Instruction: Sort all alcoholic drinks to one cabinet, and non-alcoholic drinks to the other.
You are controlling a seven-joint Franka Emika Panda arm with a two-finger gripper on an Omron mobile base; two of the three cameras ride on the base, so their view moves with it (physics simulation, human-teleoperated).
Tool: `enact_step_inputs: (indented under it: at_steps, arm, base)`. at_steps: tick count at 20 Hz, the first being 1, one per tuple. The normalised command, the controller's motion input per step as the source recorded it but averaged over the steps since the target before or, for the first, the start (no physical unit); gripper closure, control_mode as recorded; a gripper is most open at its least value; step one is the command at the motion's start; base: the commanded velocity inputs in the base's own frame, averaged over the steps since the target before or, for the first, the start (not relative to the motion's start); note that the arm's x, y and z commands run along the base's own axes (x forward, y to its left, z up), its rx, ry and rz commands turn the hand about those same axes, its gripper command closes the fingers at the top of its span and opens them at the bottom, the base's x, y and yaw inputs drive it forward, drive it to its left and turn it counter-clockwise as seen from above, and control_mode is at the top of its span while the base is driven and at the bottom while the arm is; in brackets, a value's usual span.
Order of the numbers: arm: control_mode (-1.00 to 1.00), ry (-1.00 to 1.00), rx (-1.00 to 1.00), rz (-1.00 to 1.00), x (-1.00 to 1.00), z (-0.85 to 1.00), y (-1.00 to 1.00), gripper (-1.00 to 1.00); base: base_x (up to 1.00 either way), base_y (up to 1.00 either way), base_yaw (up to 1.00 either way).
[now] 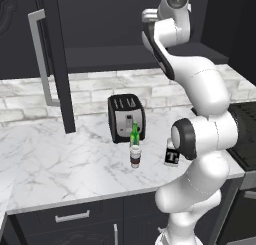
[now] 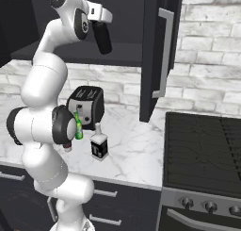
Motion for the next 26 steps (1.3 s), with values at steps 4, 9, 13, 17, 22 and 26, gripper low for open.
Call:
enact_step_inputs:
  at_steps: [4,9,13,17,22,26]
  arm:
    - [-1.00,-0.07,0.00,0.00,0.00,0.00,-0.05,-1.00]
    - [-1.00,-0.05,0.00,0.00,0.00,0.00,-0.06,-1.00]
    - [-1.00,-0.03,0.00,0.00,0.00,0.00,-0.02,-1.00]
    - [-1.00,-0.02,0.00,0.00,0.00,0.00,0.00,-1.00]
    - [-1.00,-0.02,0.00,0.00,-0.16,0.00,0.00,-1.00]
    - [-1.00,0.00,0.00,0.00,-0.53,0.00,0.00,-1.00]
  base:
    - [0.00,0.00,0.00]
    - [0.00,0.00,0.00]
    - [0.00,0.00,0.00]
    - [0.00,0.00,0.00]
    - [0.00,0.00,0.00]
    - [0.00,0.00,0.00]
